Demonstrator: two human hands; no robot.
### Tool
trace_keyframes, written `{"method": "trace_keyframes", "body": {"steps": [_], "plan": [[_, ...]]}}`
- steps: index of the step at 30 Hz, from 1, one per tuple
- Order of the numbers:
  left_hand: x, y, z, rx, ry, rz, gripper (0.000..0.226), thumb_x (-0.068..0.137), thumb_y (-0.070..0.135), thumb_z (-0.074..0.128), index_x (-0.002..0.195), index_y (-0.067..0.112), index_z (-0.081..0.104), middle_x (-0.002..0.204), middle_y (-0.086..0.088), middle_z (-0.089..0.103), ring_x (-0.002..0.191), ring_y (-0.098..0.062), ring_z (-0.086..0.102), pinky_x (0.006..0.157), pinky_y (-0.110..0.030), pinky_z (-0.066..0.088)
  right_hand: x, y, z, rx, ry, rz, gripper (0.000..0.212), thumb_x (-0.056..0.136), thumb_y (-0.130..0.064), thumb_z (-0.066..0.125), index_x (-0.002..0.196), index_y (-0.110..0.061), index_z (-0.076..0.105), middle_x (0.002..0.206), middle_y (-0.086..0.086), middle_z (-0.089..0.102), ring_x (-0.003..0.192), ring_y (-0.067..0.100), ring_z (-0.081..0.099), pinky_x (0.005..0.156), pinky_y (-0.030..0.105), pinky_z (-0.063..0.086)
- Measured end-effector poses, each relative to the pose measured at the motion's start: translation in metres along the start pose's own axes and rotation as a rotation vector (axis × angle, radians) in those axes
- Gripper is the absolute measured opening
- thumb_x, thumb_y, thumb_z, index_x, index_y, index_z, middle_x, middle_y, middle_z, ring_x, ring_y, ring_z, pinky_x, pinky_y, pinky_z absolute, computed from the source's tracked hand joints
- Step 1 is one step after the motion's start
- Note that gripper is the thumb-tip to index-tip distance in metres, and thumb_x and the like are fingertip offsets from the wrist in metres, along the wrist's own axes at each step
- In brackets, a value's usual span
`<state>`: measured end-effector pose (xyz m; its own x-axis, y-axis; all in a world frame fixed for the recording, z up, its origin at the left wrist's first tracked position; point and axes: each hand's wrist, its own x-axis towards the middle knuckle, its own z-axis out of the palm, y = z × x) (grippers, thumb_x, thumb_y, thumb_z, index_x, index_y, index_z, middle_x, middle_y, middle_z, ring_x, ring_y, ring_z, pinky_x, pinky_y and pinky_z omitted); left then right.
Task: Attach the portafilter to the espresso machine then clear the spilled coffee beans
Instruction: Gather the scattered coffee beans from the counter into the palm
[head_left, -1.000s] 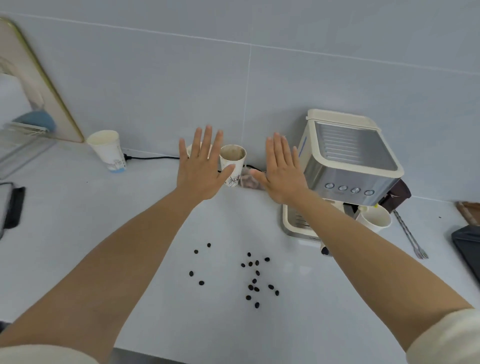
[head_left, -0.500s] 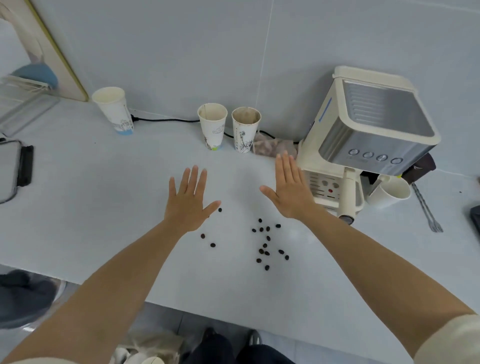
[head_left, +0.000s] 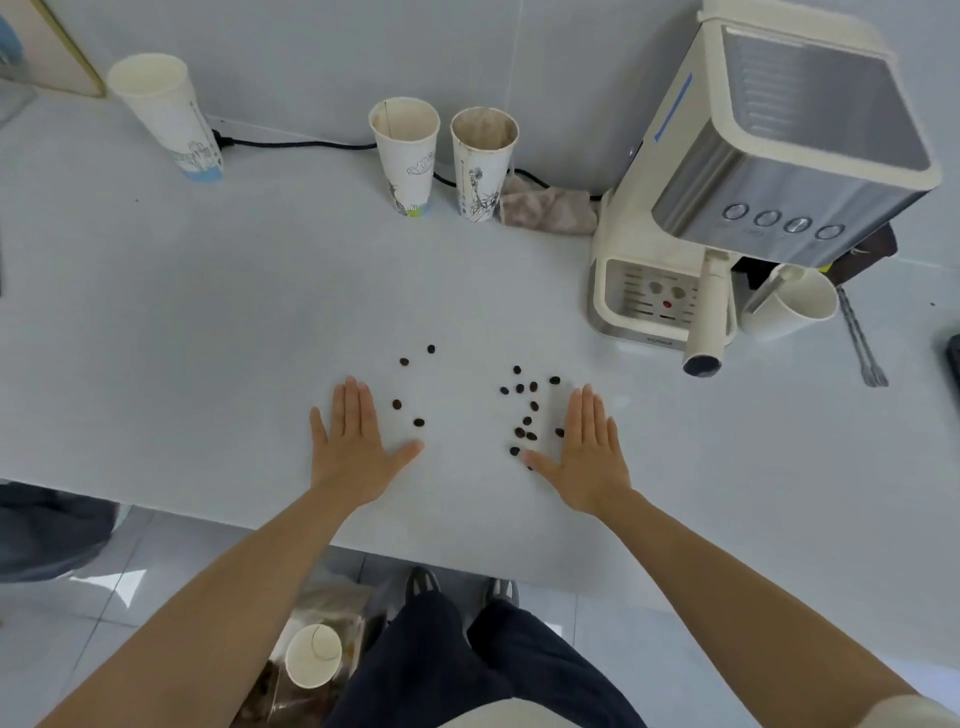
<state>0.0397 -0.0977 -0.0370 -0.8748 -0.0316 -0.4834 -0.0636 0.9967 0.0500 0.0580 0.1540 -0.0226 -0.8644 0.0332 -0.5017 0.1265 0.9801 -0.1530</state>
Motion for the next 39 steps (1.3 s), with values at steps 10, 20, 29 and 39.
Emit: {"method": "trace_keyframes", "body": {"steps": [10, 20, 29, 39], "plan": [[0.020, 0.004, 0.002, 0.007, -0.007, 0.025, 0.094, 0.084, 0.069, 0.018, 0.144, 0.008, -0.021, 0.154, -0.011, -0.025, 0.142, -0.022, -0.024, 0.115, -0.048, -0.011, -0.004, -0.010, 0.027, 0.025, -0.016, 0.152, 0.103, 0.083, -0.072, 0.023, 0.139, -0.001, -0.027, 0.153, 0.013, -0.027, 0.141, 0.023, -0.024, 0.118, 0.038, -0.010], [0.060, 0.004, -0.018, 0.119, 0.049, 0.137, 0.091, 0.084, 0.070, 0.016, 0.146, 0.011, -0.017, 0.156, -0.008, -0.023, 0.143, -0.020, -0.023, 0.116, -0.049, -0.010, 0.031, -0.022, 0.015, -0.010, 0.031, 0.106, 0.091, 0.089, -0.063, 0.019, 0.141, -0.001, -0.023, 0.154, 0.012, -0.022, 0.143, 0.022, -0.020, 0.117, 0.036, -0.009], [0.089, 0.013, -0.032, 0.158, 0.083, 0.305, 0.079, 0.086, 0.067, 0.016, 0.147, 0.025, -0.012, 0.156, -0.007, -0.020, 0.143, -0.020, -0.021, 0.116, -0.048, -0.011, 0.063, -0.034, 0.006, -0.018, 0.101, -0.032, 0.091, 0.079, -0.066, 0.005, 0.143, -0.006, -0.018, 0.156, 0.010, -0.017, 0.143, 0.022, -0.017, 0.115, 0.034, -0.012], [0.097, 0.025, -0.031, 0.176, 0.094, 0.502, 0.087, 0.076, 0.074, 0.004, 0.147, 0.028, -0.009, 0.158, -0.006, -0.016, 0.145, -0.020, -0.016, 0.116, -0.045, -0.010, 0.080, -0.047, 0.006, -0.046, 0.143, -0.246, 0.101, 0.065, -0.068, -0.020, 0.146, -0.008, -0.009, 0.157, 0.007, -0.009, 0.133, 0.010, -0.022, 0.113, 0.030, -0.013]]}}
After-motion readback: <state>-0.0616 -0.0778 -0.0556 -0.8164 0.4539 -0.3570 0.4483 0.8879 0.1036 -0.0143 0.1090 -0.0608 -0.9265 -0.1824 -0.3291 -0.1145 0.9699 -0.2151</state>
